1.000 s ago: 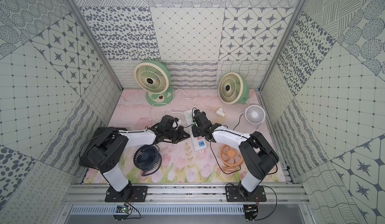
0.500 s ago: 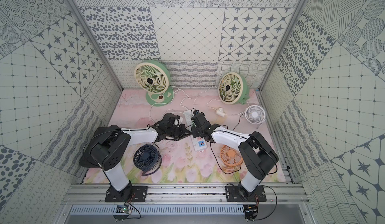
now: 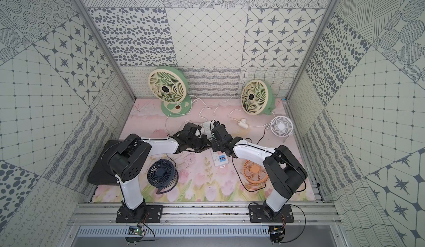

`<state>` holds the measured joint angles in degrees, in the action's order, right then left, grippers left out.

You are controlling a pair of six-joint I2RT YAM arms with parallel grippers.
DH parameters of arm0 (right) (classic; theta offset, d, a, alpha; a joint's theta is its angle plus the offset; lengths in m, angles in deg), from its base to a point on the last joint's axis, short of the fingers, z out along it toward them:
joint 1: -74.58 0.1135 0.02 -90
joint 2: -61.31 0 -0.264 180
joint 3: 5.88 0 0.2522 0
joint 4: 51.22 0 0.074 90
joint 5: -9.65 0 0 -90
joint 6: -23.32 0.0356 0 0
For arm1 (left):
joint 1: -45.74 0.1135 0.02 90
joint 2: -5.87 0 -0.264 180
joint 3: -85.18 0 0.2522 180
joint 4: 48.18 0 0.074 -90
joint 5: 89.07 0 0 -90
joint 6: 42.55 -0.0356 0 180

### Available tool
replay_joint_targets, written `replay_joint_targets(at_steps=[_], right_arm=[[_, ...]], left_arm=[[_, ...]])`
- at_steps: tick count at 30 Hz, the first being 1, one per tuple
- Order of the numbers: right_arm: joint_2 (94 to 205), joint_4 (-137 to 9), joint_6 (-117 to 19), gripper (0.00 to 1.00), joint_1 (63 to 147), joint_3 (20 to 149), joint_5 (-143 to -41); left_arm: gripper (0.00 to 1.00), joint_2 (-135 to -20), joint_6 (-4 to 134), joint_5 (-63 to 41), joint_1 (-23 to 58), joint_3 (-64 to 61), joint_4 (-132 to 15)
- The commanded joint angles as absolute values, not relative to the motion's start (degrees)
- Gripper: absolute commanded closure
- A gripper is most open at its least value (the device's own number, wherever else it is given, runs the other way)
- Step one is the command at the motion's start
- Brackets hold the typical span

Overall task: Unplug the desk fan from the power strip
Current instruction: Remove the plug from the socket.

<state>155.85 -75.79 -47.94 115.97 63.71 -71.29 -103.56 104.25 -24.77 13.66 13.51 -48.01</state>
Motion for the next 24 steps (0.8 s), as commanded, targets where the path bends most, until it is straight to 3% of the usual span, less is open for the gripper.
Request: replay_joint_targets(at_steps=[1,11,19,24], right_arm=[[157.0,-74.9,-47.1,0.95,117.0,64.5,-72.1],[157.3,-78.2,-48.6,0.95,120.0,67.1,-66.2],[155.8,-75.5,-43.9,0.96,115.8,65.2,-76.1],[157.3,-78.5,-47.4,0.96,120.7,68.6,-68.4]], left_arm=[[1.00,-105.0,102.8,-25.7,13.6,12.7,-48.6],[1.00,-105.8,103.0,-25.4,14.1,13.4,-49.8],[1.00,-105.8,103.5,-24.9,14.8,15.1,-49.8],[1.00,-105.9,103.6,-24.7,15.1,15.8,-49.8]])
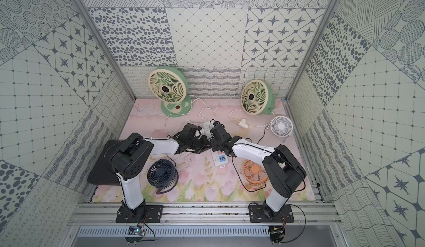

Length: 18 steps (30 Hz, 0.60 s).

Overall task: Unplug the desk fan from the power strip
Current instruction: Remove the plug from the socket.

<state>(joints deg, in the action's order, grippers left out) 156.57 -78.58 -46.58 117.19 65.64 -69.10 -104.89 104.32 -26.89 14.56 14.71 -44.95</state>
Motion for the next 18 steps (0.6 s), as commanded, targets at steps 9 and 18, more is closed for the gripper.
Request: replay_joint_targets(at_steps=[9,18], right_arm=[[154.7,-75.2,-41.8,0.96,114.8,64.4,-77.0],[157.6,-80.9,-44.1,0.95,120.2,68.6,-67.8]], left_arm=[[1.00,-105.8,103.8,-25.0,15.6,16.5,-49.8],[1.00,-105.8,103.8,-25.1,16.0,16.9,-49.8]])
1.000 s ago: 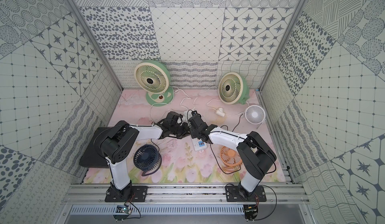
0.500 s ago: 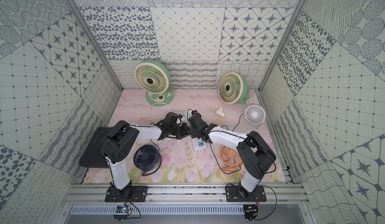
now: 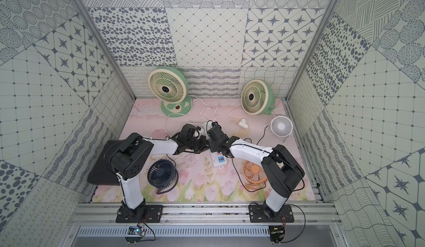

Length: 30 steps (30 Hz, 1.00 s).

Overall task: Unplug the desk fan from the power strip
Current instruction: Remove the plug from the socket.

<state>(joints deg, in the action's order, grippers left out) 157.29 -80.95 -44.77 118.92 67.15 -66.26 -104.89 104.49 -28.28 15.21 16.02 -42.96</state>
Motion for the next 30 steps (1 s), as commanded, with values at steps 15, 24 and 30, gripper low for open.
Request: replay_joint_targets(at_steps=[15,24,30], right_arm=[[158.3,-83.4,-43.1,0.95,120.1,70.0,-67.6],[157.3,-81.8,-42.5,0.95,118.6,69.4,-70.8],[159.6,-86.7,-44.4,0.95,121.3,72.8,-65.7]], left_arm=[[1.00,-105.3,103.8,-24.9,16.3,17.1,-50.3],[1.00,-105.1,103.8,-25.1,16.2,17.1,-50.6],[1.00,-105.2,104.1,-25.1,16.3,17.1,-50.6]])
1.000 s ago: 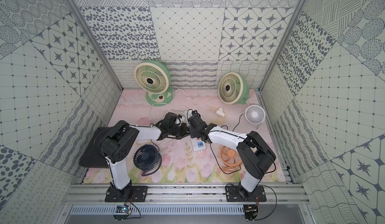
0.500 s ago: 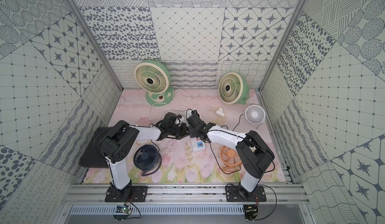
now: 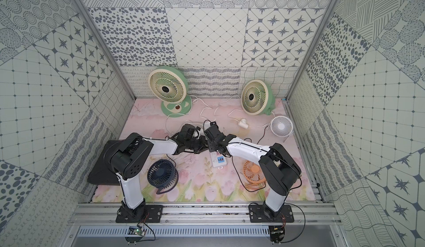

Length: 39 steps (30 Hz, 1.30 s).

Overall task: Unplug the desk fan from the power strip
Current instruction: Remove the plug from the socket.

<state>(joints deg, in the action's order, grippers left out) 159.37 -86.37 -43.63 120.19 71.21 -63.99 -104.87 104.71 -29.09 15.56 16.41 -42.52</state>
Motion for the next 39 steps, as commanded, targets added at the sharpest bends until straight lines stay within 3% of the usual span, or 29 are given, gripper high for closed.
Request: replay_joint_targets(at_steps=[1,6,14,21,29,36,39], right_arm=[[159.1,-86.5,-43.4,0.95,120.1,72.2,-67.6],[156.5,-82.5,-40.3,0.95,115.8,68.7,-74.3],[161.0,-89.1,-45.1,0.95,123.0,75.3,-63.0],[156.1,-83.3,-39.3,0.95,115.3,68.7,-74.5],[161.0,-90.8,-43.8,0.95,122.7,75.9,-62.2],[156.9,-85.5,-39.7,0.95,116.4,70.5,-73.6],[157.3,-85.3,-39.5,0.95,116.9,71.2,-73.4]], left_arm=[[1.00,-105.2,104.1,-25.1,16.4,17.1,-50.6],[1.00,-105.0,104.0,-25.1,16.4,17.5,-50.5],[1.00,-104.6,103.9,-24.9,16.5,17.9,-50.5],[1.00,-104.6,103.9,-25.0,16.5,18.1,-50.5],[1.00,-104.8,103.9,-25.0,16.7,18.1,-50.4],[1.00,-104.8,103.7,-25.1,16.7,18.1,-50.6],[1.00,-104.9,103.8,-25.1,16.8,18.1,-50.3]])
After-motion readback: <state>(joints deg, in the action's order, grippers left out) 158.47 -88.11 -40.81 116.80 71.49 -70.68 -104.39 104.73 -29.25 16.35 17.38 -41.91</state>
